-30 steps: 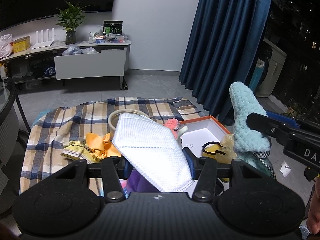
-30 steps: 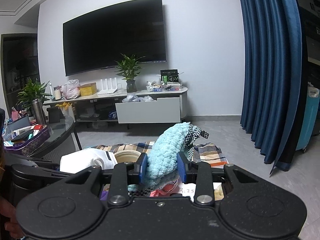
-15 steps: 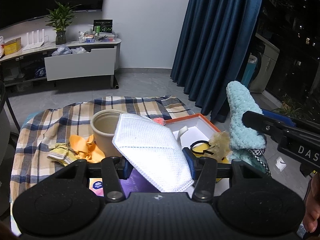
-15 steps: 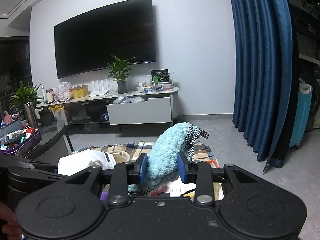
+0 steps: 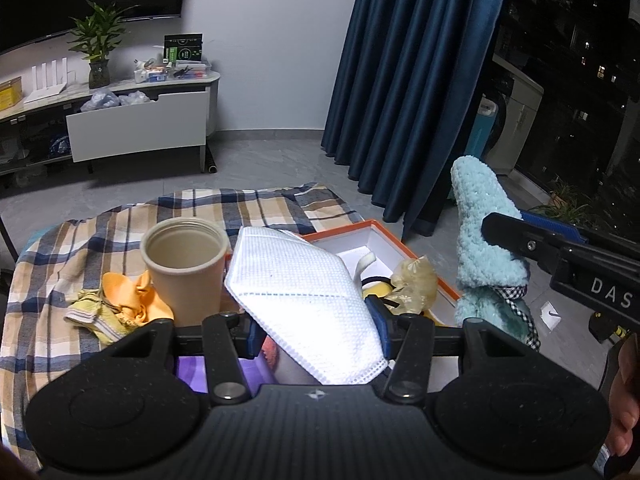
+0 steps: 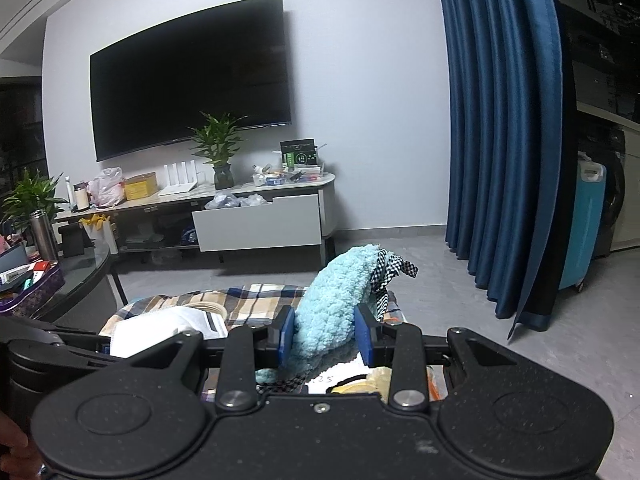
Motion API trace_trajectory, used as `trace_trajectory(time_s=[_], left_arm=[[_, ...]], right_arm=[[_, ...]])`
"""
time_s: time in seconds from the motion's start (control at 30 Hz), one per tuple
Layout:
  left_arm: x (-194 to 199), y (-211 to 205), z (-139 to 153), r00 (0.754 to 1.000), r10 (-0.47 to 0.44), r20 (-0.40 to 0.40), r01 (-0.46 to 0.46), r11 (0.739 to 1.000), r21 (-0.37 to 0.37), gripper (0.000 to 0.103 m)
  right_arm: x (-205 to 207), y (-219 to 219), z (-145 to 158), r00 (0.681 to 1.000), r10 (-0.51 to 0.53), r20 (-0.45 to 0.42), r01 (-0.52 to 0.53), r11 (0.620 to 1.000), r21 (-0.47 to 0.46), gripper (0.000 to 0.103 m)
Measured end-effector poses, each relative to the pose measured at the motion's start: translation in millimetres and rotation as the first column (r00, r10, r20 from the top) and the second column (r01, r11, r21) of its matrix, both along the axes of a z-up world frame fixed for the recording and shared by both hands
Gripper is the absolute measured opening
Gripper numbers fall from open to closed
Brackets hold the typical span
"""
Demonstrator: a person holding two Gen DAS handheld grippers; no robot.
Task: Organize soft objects
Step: 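Carry the mask and blue sock in both grippers over the white box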
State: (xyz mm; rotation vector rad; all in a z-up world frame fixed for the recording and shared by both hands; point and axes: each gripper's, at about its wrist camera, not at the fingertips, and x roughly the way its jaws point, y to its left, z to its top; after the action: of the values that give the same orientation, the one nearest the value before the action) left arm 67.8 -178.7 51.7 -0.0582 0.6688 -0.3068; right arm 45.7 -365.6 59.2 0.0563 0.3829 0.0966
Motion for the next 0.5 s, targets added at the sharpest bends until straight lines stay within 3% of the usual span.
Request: trace_trajectory(time_s=[0.5], left_arm=[[7.9,-11.2,-3.7,1.000,-0.026,-0.017,0.026,1.000,-0.005,0.051]], right_arm=[[7.8,-15.2,-1.9,1.000,-0.026,-0.016,0.026,1.000,-0.007,0.040]])
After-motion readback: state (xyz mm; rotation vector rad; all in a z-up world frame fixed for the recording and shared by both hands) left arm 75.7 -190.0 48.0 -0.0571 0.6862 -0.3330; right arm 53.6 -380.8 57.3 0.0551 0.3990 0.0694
